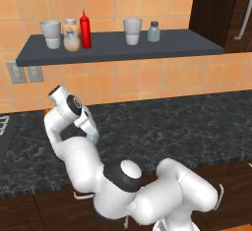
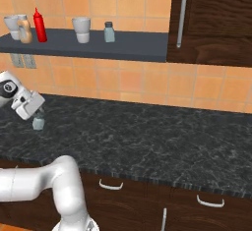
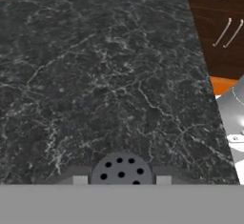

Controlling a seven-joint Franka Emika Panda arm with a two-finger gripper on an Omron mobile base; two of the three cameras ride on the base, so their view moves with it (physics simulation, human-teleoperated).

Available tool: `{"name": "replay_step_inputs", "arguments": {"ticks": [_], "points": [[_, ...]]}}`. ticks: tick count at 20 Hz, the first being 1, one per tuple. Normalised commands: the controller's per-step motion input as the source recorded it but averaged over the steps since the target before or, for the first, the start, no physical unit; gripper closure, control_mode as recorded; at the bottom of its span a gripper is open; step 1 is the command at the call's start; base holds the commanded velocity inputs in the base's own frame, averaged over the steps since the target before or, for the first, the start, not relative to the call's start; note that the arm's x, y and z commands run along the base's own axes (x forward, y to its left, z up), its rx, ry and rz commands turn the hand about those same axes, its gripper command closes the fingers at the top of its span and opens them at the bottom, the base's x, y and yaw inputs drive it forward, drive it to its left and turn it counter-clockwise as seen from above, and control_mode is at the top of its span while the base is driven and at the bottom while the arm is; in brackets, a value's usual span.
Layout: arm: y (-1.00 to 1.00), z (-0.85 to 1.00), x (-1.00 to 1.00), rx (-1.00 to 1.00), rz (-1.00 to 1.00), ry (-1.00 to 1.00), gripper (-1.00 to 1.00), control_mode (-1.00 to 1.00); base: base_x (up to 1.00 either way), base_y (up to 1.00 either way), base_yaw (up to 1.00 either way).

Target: Put the shaker and condiment bottle from the counter next to their counterparts in the cabinet.

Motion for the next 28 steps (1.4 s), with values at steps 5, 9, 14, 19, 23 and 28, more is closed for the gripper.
{"name": "replay_step_inputs", "arguments": {"ticks": [5,9,14,19,23,28], "points": [[-0.16,0.64,-0.75,0.00,0.00,-0.03,1.00,-1.00,0.00,0.00,0.00],[-0.25,0.76,-0.91,-0.01,0.02,-0.09,1.00,-1.00,0.00,0.00,0.00],[-0.21,0.72,-0.96,-0.05,0.10,-0.14,1.00,-1.00,0.00,0.00,0.00],[-0.16,0.88,-0.67,-0.05,0.11,-0.03,1.00,-1.00,0.00,0.00,0.00],[-0.35,1.00,-0.14,-0.08,0.06,-0.01,1.00,-1.00,0.00,0.00,0.00],[-0.40,0.98,0.00,-0.10,0.02,-0.04,1.00,-1.00,0.00,0.00,0.00]]}}
